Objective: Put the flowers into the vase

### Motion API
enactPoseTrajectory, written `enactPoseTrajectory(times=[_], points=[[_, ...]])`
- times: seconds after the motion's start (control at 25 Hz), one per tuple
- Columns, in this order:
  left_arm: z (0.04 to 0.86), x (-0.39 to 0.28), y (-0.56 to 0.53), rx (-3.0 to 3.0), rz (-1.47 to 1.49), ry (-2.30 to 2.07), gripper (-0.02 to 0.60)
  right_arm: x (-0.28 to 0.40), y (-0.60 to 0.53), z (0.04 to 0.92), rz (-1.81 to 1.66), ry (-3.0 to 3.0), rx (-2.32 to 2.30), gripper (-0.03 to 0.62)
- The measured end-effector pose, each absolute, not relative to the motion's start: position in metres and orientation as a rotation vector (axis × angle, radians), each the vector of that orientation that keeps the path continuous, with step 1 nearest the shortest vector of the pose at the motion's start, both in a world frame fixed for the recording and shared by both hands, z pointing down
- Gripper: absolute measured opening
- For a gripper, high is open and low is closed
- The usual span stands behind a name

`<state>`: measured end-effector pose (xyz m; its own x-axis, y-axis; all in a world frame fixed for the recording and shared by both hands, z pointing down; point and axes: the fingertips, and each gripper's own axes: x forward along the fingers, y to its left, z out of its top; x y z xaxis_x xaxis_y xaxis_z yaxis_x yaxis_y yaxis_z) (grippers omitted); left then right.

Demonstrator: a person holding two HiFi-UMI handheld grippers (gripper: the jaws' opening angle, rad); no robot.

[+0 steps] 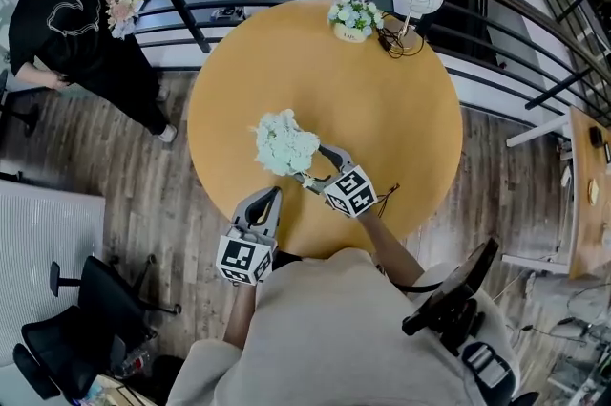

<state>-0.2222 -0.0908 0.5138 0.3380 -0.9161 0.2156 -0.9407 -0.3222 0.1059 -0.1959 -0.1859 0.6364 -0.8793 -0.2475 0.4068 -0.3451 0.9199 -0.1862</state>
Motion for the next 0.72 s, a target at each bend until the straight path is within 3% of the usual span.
enactPoseTrajectory(times=[0.12,0.24,0.32,0.72], points=[[0.515,-0.217,-0.093,2.401,0.173,-1.665,0.006,-0.182,-0.184,0.643,0.394,-2.678,0.453,0.370],[0.516,-0.209,-0.094,2.419,0.179,-1.638,0.006,-0.169,-0.182,0.646,0.395,-2.660,0.508,0.200],[0.517,-0.204,-0.095,2.426,0.185,-1.622,0.006,-0.161,-0.180,0.646,0.439,-2.660,0.524,0.029],[0.519,-0.175,-0.091,2.398,0.236,-1.622,0.006,-0.125,-0.165,0.597,0.466,-2.775,0.491,0.008]])
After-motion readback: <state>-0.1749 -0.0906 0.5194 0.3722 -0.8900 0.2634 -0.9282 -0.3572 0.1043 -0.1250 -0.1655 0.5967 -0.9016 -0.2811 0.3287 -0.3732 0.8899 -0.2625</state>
